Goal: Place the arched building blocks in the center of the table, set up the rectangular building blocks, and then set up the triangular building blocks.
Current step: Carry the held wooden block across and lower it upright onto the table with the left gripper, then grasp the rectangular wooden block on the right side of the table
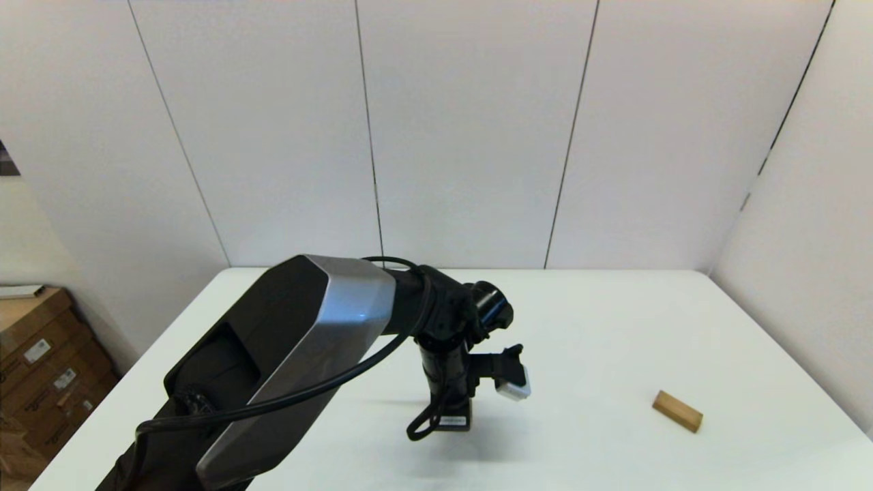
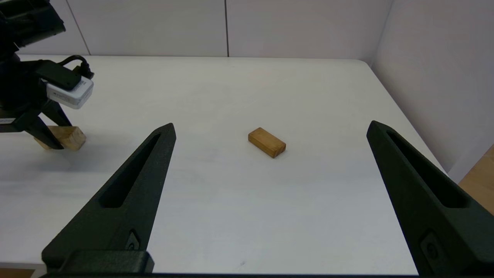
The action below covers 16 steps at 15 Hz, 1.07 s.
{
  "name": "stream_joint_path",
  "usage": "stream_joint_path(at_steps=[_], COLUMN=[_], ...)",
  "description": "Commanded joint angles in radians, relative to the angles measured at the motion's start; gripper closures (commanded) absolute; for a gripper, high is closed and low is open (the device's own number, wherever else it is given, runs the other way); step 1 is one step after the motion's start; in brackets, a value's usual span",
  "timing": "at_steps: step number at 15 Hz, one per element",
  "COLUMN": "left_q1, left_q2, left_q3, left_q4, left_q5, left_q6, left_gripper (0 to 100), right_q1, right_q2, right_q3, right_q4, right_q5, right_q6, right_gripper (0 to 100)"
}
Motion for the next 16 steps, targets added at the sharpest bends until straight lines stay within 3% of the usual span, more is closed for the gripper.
stream_joint_path(at_steps=[1, 11, 16], left_q1=[0.000, 0.027, 0.089], left_q2=[0.000, -0.108, -0.295], left_q3=[0.000, 0.000, 0.000], left_q4=[-0.002, -0.042, 0.033], left_q5=[0.016, 0.021, 0.018], left_q6=[0.006, -0.037, -0.058], left_gripper=[0, 0, 0], right_q1=[0.001, 0.001, 0.001], right_q2=[0.000, 0.000, 0.000], right_q3=[0.002, 0.002, 0.002], right_q4=[0.000, 0.000, 0.000], right_q5=[0.000, 0.000, 0.002], right_q6=[-0.001, -0.001, -0.001], right_gripper=[0, 0, 0])
